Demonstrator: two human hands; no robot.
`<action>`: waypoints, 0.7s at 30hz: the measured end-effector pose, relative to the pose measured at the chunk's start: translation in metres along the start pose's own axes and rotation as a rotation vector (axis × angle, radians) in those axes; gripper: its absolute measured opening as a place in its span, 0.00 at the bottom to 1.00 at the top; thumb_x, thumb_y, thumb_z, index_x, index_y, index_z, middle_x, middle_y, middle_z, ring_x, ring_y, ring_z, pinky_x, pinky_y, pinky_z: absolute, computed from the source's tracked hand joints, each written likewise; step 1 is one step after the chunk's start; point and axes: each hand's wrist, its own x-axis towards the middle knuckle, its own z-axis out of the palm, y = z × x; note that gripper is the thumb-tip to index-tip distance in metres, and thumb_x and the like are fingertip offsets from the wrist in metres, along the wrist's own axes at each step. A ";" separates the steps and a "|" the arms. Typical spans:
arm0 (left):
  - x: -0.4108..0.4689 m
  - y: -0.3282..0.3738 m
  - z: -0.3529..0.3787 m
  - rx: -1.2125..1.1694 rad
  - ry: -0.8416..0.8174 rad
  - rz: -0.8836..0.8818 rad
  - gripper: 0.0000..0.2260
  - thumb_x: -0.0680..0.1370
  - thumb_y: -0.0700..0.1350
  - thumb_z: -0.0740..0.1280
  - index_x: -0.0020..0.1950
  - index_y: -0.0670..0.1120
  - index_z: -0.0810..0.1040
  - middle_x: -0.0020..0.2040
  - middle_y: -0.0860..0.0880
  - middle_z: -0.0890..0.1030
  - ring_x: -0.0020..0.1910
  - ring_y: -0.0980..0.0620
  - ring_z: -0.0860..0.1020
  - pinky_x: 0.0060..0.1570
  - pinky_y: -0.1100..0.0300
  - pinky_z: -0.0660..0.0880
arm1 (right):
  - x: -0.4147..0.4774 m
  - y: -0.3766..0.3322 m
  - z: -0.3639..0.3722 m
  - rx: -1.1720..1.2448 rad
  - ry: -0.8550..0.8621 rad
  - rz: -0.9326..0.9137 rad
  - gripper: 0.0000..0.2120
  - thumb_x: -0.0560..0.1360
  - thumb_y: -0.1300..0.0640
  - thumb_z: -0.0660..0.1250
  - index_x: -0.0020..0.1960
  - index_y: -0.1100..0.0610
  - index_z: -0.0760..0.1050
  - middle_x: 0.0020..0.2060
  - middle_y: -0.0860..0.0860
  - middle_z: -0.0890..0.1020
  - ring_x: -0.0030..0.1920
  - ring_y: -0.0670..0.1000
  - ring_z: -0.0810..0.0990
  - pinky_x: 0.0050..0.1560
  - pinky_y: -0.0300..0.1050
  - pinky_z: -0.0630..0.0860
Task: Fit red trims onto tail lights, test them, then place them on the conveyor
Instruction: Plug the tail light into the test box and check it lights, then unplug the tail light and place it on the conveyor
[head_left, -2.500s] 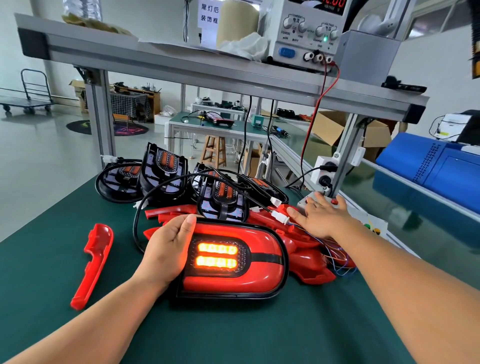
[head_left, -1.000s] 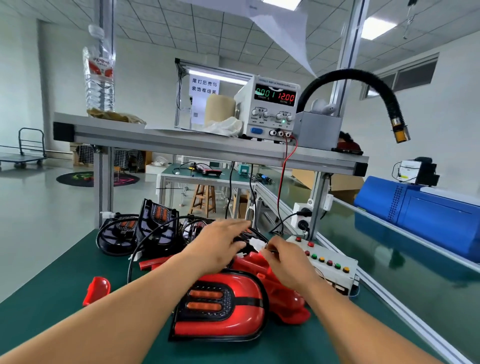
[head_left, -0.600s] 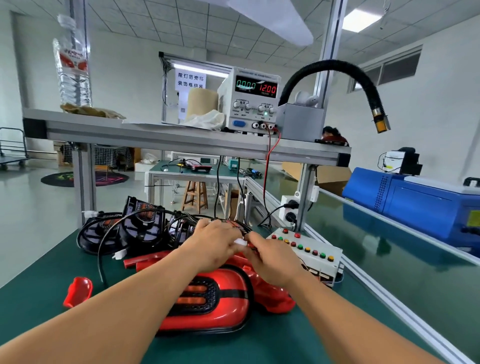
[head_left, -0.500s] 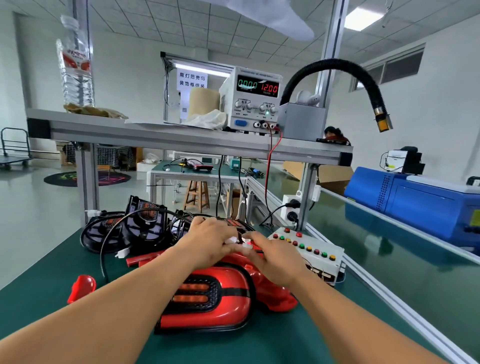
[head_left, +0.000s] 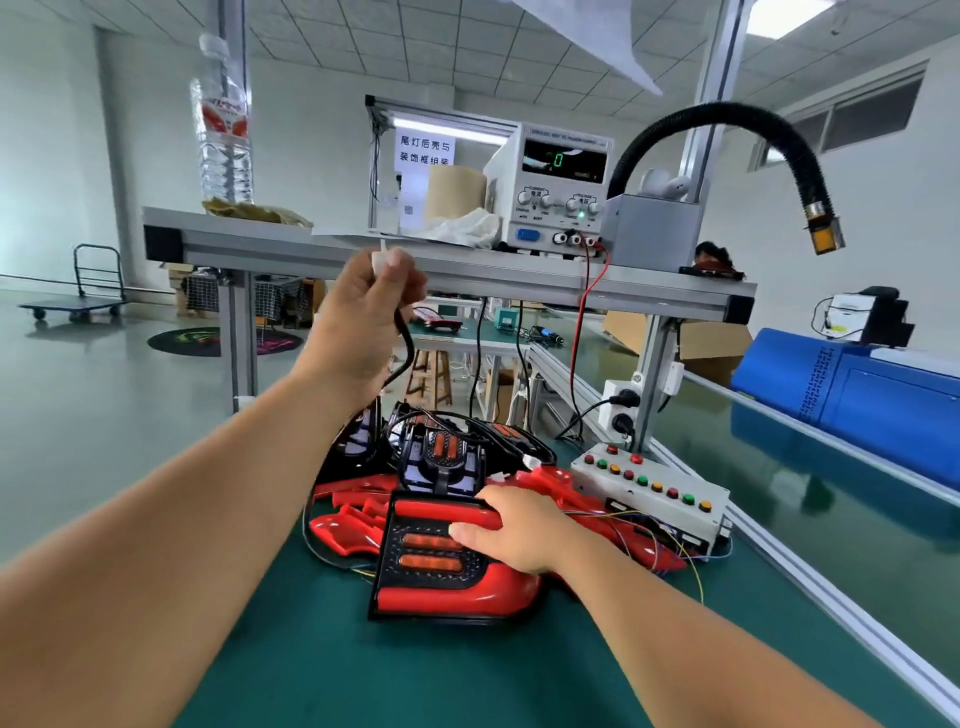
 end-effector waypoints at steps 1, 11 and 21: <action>-0.001 0.003 -0.006 -0.144 0.030 -0.038 0.08 0.78 0.52 0.65 0.46 0.49 0.75 0.40 0.53 0.79 0.43 0.56 0.78 0.60 0.53 0.75 | 0.000 -0.001 0.002 0.027 0.015 0.007 0.34 0.74 0.30 0.59 0.69 0.53 0.71 0.62 0.51 0.78 0.62 0.55 0.76 0.63 0.53 0.72; -0.046 -0.034 -0.099 -0.734 0.565 -0.309 0.14 0.84 0.53 0.57 0.40 0.48 0.67 0.25 0.54 0.65 0.20 0.58 0.61 0.37 0.62 0.78 | -0.019 -0.001 0.011 0.559 0.210 -0.005 0.13 0.74 0.41 0.69 0.54 0.45 0.72 0.47 0.41 0.80 0.44 0.40 0.80 0.42 0.33 0.75; -0.125 -0.100 -0.077 -0.443 0.697 -0.514 0.09 0.83 0.39 0.58 0.49 0.53 0.70 0.25 0.54 0.74 0.27 0.58 0.73 0.44 0.57 0.73 | -0.012 -0.030 0.038 1.298 0.394 0.280 0.28 0.69 0.35 0.71 0.59 0.56 0.78 0.55 0.51 0.84 0.57 0.54 0.82 0.64 0.57 0.75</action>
